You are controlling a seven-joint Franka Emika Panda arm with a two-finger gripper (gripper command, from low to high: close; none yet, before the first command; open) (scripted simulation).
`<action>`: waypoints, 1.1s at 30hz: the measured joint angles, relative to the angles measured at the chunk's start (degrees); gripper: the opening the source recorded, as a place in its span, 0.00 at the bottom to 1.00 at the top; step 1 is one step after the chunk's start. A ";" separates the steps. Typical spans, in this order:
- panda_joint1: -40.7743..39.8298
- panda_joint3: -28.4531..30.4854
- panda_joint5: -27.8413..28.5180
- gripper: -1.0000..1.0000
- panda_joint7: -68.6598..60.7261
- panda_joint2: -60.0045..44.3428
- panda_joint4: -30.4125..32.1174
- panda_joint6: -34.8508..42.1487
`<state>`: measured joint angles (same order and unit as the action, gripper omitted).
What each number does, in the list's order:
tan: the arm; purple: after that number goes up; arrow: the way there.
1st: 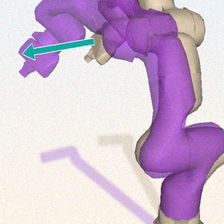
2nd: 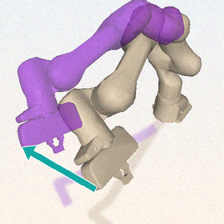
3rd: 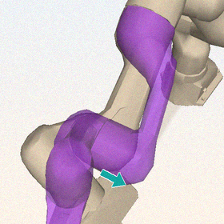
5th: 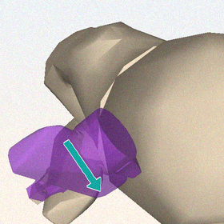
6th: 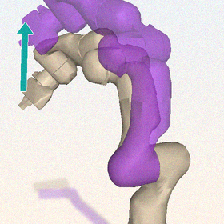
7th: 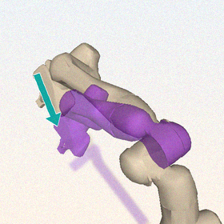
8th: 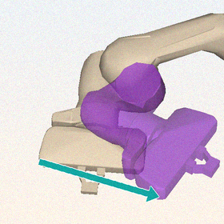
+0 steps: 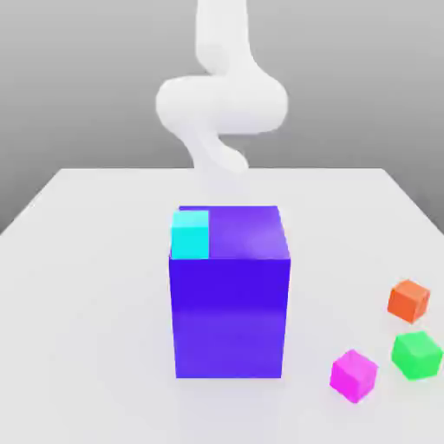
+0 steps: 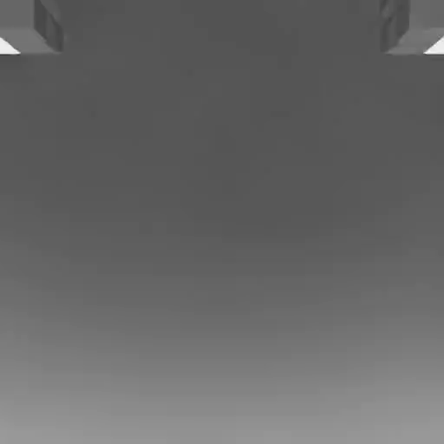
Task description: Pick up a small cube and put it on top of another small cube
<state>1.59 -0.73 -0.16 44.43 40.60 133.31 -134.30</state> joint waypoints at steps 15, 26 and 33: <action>8.39 -6.33 0.47 0.50 -7.44 -31.46 9.23 -15.17; 14.94 -7.93 6.72 0.50 -7.69 -54.52 14.15 -27.14; 17.53 -4.84 9.66 0.00 -5.51 -62.37 12.70 -33.24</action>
<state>19.11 -5.57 9.51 38.92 -21.77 146.01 -167.54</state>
